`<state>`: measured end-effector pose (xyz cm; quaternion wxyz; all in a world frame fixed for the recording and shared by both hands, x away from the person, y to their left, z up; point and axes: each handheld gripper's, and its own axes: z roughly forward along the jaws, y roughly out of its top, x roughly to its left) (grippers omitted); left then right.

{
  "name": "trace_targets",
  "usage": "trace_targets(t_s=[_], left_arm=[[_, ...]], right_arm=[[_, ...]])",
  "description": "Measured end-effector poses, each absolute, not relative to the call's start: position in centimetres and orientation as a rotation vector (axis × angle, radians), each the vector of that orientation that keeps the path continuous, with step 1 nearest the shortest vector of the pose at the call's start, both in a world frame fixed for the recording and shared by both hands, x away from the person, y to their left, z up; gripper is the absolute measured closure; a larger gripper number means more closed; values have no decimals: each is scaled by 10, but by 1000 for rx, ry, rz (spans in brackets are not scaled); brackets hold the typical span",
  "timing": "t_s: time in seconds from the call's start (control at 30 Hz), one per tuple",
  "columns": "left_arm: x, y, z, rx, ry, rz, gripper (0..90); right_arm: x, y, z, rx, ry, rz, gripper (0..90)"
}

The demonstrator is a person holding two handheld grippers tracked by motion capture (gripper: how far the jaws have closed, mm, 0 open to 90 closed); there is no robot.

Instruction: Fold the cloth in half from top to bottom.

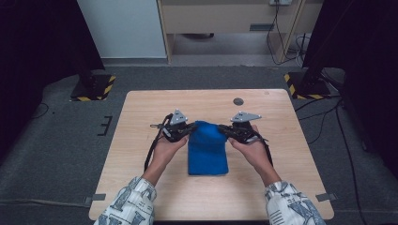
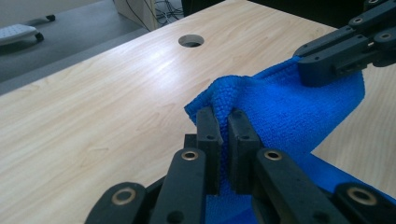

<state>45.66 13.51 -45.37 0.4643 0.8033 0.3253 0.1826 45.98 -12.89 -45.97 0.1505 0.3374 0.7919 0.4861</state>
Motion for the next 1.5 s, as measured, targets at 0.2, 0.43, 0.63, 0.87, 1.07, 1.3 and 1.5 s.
trace_targets(t_s=[0.2,0.43,0.63,0.87,1.07,1.3,1.5], left_arm=[[448,137,-462,1977,800,434,848],[441,140,-467,1970,796,412,845],[429,139,-478,1989,786,396,838],[421,140,-483,1980,787,382,838],[413,139,-482,1978,772,369,836],[405,140,-485,1973,771,360,828],[401,135,-490,1996,770,348,822]], right_arm=[[454,-126,-466,948,2299,1380,840],[445,-126,-479,952,2315,1384,831],[439,-127,-484,930,2335,1364,821],[431,-128,-492,934,2348,1361,817],[426,-129,-495,943,2344,1358,816],[420,-129,-493,923,2341,1354,810],[414,-130,-502,905,2378,1319,810]])
